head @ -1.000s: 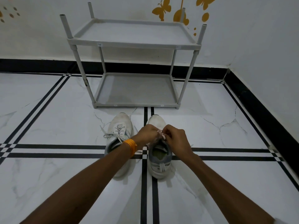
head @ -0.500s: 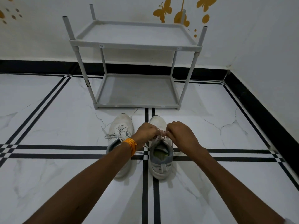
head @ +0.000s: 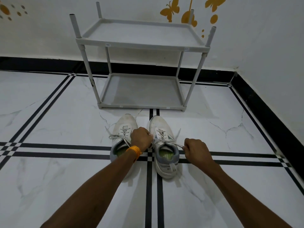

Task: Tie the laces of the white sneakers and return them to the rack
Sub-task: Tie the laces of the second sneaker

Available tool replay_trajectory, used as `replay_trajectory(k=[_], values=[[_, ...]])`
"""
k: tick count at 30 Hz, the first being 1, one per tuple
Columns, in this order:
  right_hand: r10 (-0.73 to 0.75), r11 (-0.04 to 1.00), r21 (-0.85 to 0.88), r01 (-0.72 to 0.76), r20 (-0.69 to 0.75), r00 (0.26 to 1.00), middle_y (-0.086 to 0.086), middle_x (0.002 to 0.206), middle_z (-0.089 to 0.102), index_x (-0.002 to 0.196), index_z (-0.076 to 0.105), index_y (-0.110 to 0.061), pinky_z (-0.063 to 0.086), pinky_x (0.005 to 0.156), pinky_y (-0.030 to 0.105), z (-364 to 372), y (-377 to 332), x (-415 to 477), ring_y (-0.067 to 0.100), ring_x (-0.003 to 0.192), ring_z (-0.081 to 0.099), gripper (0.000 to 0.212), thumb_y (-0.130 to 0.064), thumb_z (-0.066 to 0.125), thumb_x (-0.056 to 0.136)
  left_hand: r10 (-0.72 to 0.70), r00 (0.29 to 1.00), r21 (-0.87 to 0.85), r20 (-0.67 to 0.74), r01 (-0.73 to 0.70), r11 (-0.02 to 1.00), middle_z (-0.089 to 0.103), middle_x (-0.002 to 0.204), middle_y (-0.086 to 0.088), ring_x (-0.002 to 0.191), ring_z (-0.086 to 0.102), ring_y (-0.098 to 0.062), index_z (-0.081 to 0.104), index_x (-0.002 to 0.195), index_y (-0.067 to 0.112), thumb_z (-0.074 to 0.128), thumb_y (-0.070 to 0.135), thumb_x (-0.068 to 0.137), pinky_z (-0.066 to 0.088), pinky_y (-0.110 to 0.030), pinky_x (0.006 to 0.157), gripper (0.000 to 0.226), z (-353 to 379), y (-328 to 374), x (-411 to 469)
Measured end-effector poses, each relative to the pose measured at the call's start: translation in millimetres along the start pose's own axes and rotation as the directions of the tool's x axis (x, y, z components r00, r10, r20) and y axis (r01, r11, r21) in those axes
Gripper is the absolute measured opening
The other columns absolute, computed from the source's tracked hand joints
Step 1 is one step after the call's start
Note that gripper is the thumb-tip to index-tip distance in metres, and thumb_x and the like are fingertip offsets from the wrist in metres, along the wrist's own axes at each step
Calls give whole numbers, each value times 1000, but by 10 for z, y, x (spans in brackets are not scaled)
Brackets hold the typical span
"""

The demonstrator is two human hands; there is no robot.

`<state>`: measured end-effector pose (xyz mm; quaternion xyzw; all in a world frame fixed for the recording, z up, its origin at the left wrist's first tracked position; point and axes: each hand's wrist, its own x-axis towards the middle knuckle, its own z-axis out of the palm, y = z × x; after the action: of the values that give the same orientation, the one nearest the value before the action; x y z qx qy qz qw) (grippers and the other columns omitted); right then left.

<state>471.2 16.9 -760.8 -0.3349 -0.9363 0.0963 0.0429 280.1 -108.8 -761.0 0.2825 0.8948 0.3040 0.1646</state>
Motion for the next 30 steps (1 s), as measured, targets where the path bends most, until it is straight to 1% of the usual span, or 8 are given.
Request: replay_trajectory(k=[8,12,17,21,23,25,28,30], values=[[158,987,33,-160,68,985,11,80,69,81,61,-7,41,61,30,23,-48,37,30,73,63,19,-24,59,90,-71,997,-41,33,73,997,75,73,-13,74,69,-29,78,75,5,63,22,81,58,-35,71,24,39,-16,54],[273,919,273,-285,82,958,5,67,60,71,56,-9,42,60,30,-7,-59,56,22,64,55,22,-21,63,88,147,988,-54,37,-145,988,74,76,-12,67,63,-20,74,82,7,61,22,90,46,-26,65,22,20,-111,-23],[265,823,483,-298,137,954,7,70,65,72,57,-7,41,61,30,-10,-116,104,23,69,60,24,-23,63,88,407,905,24,128,-413,911,71,80,-7,71,63,-22,64,86,11,61,24,92,48,-31,63,14,-37,-166,-66],[277,857,427,-289,91,956,5,66,60,72,54,-8,39,57,32,9,-143,111,25,67,56,19,-18,54,89,501,834,413,230,-550,726,69,96,-15,87,64,-34,58,104,8,56,11,89,41,-35,68,16,-83,-51,-71],[287,897,337,-287,52,957,6,67,56,73,50,-9,35,55,31,30,-132,92,25,64,52,20,-18,51,90,508,835,502,209,-538,677,68,103,-20,92,64,-39,49,124,2,54,5,88,45,-39,71,36,-55,-40,-70],[258,941,216,-261,41,965,7,69,54,75,47,-8,35,58,30,56,-133,72,26,65,50,21,-19,48,92,511,841,549,176,-515,658,68,102,-22,92,65,-40,49,124,-2,50,5,89,45,-40,70,35,-45,-14,-88],[226,967,112,-230,40,973,7,71,50,77,43,-8,35,58,31,118,-137,49,27,65,49,19,-17,43,94,445,885,532,139,-446,720,68,99,-24,90,64,-40,55,114,-1,52,9,88,42,-37,67,28,-50,-28,-81],[217,975,52,-218,30,976,6,71,49,77,40,-9,34,57,31,137,-118,34,26,63,48,17,-14,42,93,307,950,395,51,-302,868,68,91,-24,86,64,-40,60,100,-2,57,10,82,40,-35,64,22,-56,-88,-30]])
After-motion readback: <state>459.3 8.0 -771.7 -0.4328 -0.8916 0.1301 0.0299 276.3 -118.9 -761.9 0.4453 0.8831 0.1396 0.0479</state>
